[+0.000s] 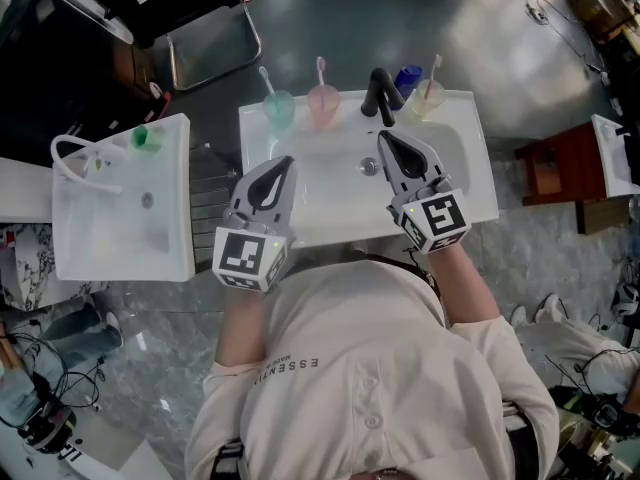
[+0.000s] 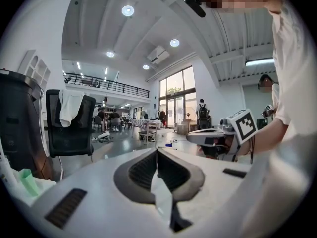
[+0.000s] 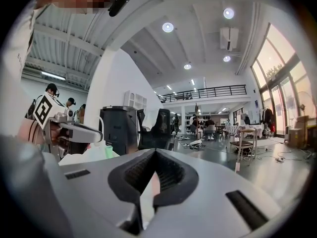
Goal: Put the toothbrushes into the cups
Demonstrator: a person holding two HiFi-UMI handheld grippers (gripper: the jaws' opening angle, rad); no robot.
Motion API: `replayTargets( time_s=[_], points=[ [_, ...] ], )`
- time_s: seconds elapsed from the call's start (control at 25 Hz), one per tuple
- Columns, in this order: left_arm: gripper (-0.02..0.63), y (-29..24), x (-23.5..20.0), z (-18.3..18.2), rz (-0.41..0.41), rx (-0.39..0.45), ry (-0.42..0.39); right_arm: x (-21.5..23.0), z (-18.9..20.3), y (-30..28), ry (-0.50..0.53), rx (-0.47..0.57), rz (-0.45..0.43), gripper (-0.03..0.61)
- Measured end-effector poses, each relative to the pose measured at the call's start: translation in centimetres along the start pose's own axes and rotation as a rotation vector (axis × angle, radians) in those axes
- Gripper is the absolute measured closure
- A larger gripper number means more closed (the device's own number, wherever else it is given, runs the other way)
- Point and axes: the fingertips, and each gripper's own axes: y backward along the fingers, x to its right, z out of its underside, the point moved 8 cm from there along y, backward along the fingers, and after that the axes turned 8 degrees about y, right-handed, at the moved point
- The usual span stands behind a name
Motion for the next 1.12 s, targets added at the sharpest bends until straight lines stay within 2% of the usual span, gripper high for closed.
replayTargets(
  time_s=[0.6,0.84,1.12],
  points=[
    [0.611,-2.2,-0.3,-1.4,-0.023,0.009,-0.024,1.4,0.3,-0.8,-0.037,0.010,-0.035,0.566],
    [0.611,-2.6,-1.0,-1.5,-0.020,0.013,0.005,1.5,0.7,-1.6,-0.055,-0.006,-0.029,0.565],
    [0.611,-2.8,-1.6,-1.7,-0.023,0.011,-0.004,1.1,0.4,-2.4,-0.045,-0.005,-0.042,0.565]
  ],
)
